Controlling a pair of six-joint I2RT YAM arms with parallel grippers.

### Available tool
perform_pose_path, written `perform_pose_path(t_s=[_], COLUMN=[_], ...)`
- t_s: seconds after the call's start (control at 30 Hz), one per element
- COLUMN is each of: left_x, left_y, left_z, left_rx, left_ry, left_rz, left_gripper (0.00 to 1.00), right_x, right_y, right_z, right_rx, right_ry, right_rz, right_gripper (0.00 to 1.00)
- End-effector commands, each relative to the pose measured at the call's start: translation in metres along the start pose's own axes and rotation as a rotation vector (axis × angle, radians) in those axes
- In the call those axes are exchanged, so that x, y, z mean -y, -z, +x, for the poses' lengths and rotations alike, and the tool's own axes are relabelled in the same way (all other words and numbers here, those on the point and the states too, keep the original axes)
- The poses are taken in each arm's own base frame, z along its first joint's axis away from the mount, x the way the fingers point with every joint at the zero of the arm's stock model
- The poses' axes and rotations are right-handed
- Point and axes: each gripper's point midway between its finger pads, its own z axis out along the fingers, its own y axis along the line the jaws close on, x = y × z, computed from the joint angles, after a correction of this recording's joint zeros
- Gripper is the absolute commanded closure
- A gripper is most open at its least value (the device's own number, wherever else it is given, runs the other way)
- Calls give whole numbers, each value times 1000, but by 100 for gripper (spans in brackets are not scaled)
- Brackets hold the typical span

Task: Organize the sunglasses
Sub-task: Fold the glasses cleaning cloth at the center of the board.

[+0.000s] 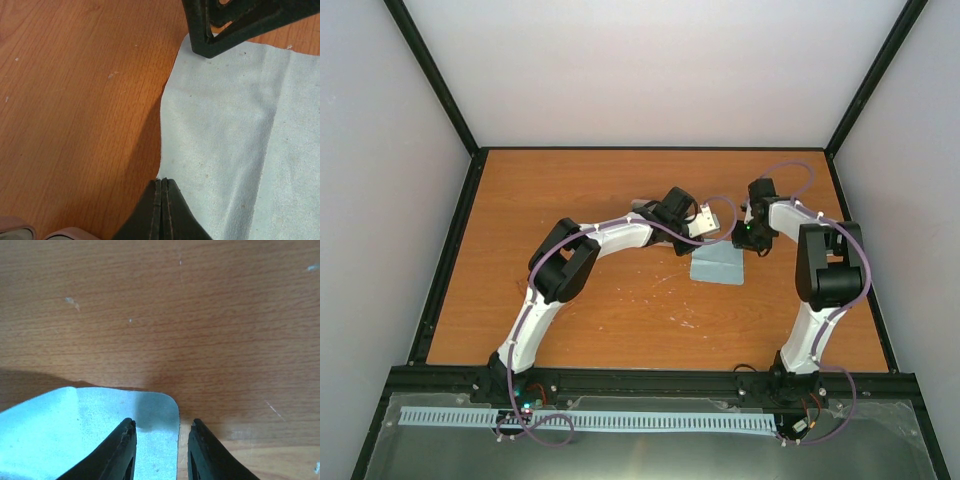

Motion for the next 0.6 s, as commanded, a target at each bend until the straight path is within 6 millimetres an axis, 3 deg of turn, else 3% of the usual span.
perform_pose_path(t_s=[0.0, 0.23, 0.57], left_x=[-9, -8, -7], left_y=[15, 15, 14], left_z=[-21, -19, -17], left_rx=[57, 53, 50], left_ry=[-18, -12, -13], left_rz=[-21, -16, -14], left_gripper=[99, 99, 99], right_x=[-1, -3, -8], right_y=[-5, -8, -18], right_z=[-5, -11, 5], right_rx=[-2, 3, -48], right_ry=[36, 38, 88], right_rz=[27, 26, 59], right_gripper=[72, 72, 78])
